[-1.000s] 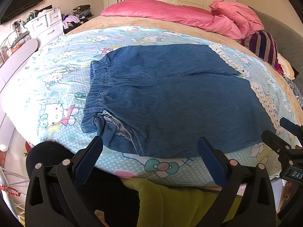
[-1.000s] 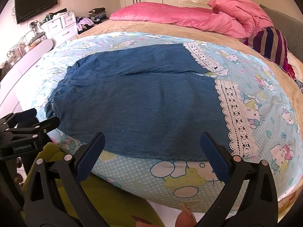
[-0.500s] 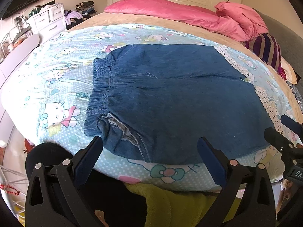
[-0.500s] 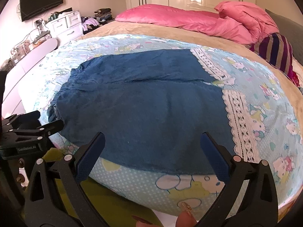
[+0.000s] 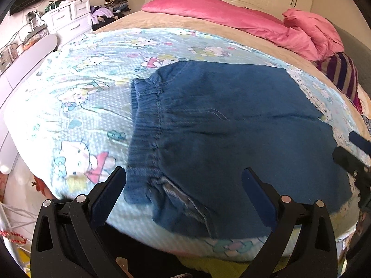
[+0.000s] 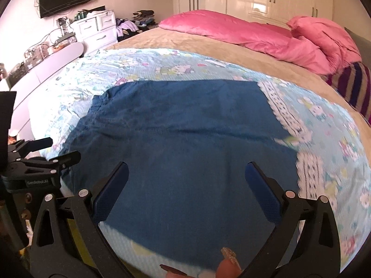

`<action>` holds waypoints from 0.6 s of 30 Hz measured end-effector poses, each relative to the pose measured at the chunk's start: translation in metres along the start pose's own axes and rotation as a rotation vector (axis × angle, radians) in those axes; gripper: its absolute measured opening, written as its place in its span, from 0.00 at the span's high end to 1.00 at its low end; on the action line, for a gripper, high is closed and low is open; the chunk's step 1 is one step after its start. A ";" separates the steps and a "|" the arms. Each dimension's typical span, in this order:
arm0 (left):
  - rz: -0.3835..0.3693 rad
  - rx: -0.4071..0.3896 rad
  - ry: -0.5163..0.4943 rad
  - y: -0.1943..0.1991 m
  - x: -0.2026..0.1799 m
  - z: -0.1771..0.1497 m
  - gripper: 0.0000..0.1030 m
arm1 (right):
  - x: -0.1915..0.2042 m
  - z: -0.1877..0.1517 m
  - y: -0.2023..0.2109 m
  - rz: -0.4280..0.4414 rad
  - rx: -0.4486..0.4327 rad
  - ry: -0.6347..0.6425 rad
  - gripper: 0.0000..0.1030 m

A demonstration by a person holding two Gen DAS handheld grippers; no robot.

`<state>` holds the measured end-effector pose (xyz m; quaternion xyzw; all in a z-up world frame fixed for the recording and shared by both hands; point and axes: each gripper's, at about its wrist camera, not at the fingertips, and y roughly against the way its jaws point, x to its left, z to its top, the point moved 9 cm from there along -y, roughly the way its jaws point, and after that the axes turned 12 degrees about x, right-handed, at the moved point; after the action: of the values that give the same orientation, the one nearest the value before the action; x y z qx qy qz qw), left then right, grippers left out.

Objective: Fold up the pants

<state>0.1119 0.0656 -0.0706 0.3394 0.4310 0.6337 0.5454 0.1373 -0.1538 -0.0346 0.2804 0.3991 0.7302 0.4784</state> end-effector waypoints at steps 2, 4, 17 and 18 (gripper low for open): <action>0.002 0.006 0.016 -0.006 0.007 0.010 0.04 | 0.000 0.013 -0.005 0.008 -0.006 0.018 0.08; 0.001 0.015 0.029 -0.012 0.013 0.019 0.04 | 0.001 0.027 -0.011 0.003 -0.011 0.047 0.08; -0.006 0.035 0.136 -0.046 0.077 0.085 0.04 | 0.028 0.101 -0.075 0.086 0.043 0.246 0.08; -0.003 0.039 0.139 -0.050 0.080 0.089 0.04 | 0.030 0.104 -0.082 0.089 0.057 0.260 0.08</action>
<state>0.1978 0.1615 -0.0839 0.3044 0.4805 0.6463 0.5086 0.2470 -0.0750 -0.0485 0.2146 0.4654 0.7692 0.3818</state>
